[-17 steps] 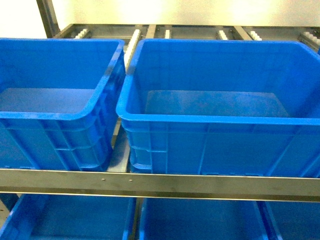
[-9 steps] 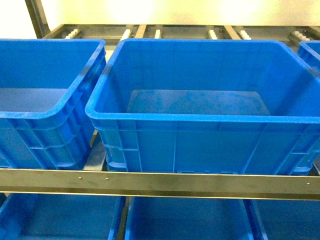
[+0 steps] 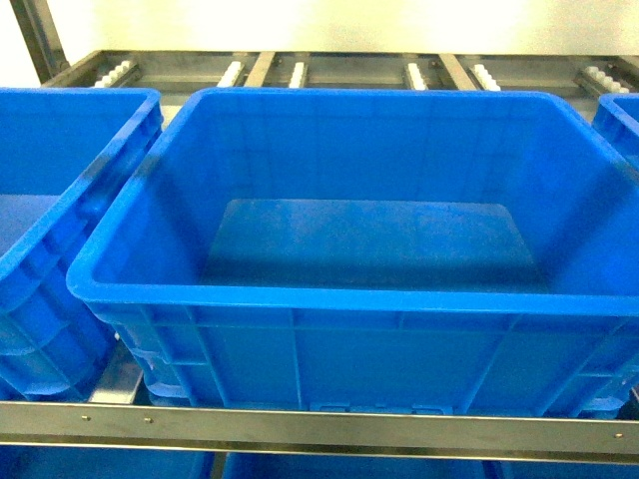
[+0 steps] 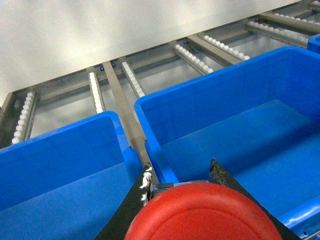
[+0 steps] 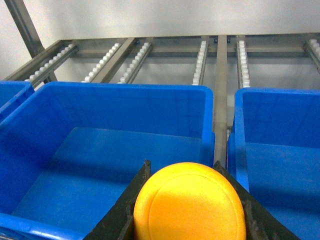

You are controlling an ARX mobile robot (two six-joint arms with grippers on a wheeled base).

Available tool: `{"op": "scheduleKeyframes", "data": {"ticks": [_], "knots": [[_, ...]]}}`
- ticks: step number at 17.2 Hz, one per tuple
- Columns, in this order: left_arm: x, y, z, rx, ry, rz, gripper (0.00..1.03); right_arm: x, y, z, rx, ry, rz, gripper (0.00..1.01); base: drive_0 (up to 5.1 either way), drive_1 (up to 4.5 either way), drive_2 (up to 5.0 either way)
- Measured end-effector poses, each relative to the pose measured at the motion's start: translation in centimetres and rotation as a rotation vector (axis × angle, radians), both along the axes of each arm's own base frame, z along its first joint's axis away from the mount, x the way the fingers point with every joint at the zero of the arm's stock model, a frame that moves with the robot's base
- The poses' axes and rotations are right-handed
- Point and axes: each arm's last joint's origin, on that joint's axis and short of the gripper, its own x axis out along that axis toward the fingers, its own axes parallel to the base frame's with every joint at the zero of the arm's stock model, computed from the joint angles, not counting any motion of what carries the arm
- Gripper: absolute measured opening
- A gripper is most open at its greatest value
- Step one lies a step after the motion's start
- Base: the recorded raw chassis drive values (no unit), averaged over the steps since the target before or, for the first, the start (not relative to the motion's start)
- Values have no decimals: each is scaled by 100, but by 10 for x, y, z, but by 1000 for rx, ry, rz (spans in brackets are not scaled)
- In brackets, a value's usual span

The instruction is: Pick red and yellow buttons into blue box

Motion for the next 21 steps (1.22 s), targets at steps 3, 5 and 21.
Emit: {"op": "scheduleKeyframes", "data": {"ticks": [3, 5, 21], "knots": [[0, 0, 0, 0, 0, 2, 27, 7, 6, 5, -15, -37, 14, 31, 309, 189, -408], [0, 0, 0, 0, 1, 0, 27, 30, 26, 19, -26, -88, 91, 31, 309, 189, -408], [0, 0, 0, 0, 1, 1, 27, 143, 88, -61, -137, 111, 304, 31, 58, 35, -76]]}}
